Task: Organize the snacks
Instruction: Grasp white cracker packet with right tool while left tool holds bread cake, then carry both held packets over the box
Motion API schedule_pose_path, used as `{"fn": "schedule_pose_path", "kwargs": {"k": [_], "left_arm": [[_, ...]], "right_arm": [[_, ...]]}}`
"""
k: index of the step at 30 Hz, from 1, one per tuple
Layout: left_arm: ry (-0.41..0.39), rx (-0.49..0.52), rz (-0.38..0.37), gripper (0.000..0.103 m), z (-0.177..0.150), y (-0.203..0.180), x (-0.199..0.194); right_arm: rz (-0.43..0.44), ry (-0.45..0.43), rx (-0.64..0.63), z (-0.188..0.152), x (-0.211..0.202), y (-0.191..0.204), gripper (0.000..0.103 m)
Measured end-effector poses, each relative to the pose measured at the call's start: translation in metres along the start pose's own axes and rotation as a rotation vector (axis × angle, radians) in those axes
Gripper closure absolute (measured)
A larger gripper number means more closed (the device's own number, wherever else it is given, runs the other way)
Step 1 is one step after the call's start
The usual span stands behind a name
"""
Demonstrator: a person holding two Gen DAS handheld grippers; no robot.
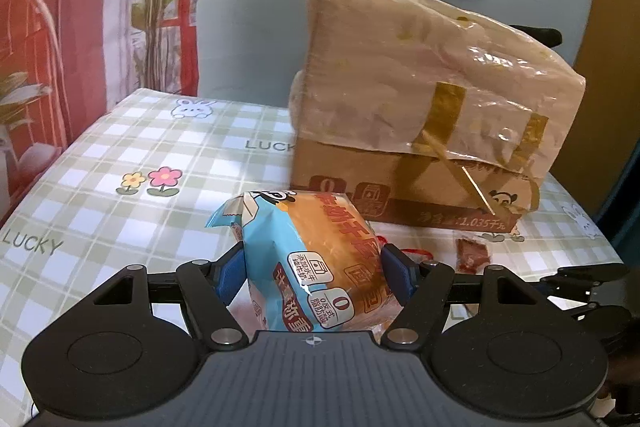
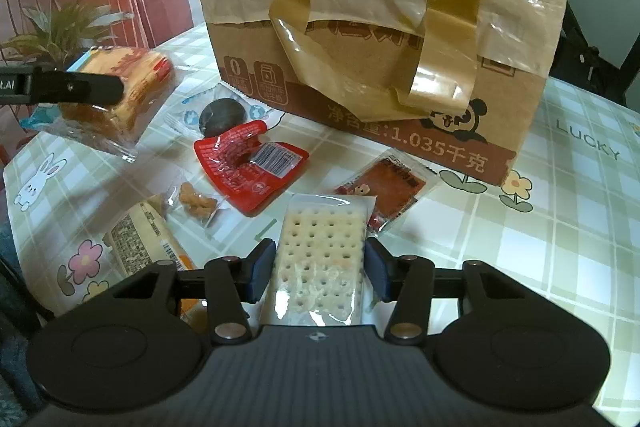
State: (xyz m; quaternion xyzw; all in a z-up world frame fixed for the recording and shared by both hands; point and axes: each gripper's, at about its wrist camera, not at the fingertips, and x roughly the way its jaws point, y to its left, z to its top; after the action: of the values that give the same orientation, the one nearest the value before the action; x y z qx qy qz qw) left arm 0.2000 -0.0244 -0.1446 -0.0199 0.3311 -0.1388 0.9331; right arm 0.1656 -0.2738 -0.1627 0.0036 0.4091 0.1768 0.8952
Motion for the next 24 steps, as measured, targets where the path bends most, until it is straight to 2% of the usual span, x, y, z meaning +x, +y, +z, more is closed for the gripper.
{"fn": "schedule_pose_path", "kwargs": {"k": [24], "left_arm": [[-0.061,0.022,0.002,0.03,0.004,0.002,-0.023]], "right_arm": [[0.033,-0.183,0.057,-0.002,-0.043,-0.001,0.053]]}}
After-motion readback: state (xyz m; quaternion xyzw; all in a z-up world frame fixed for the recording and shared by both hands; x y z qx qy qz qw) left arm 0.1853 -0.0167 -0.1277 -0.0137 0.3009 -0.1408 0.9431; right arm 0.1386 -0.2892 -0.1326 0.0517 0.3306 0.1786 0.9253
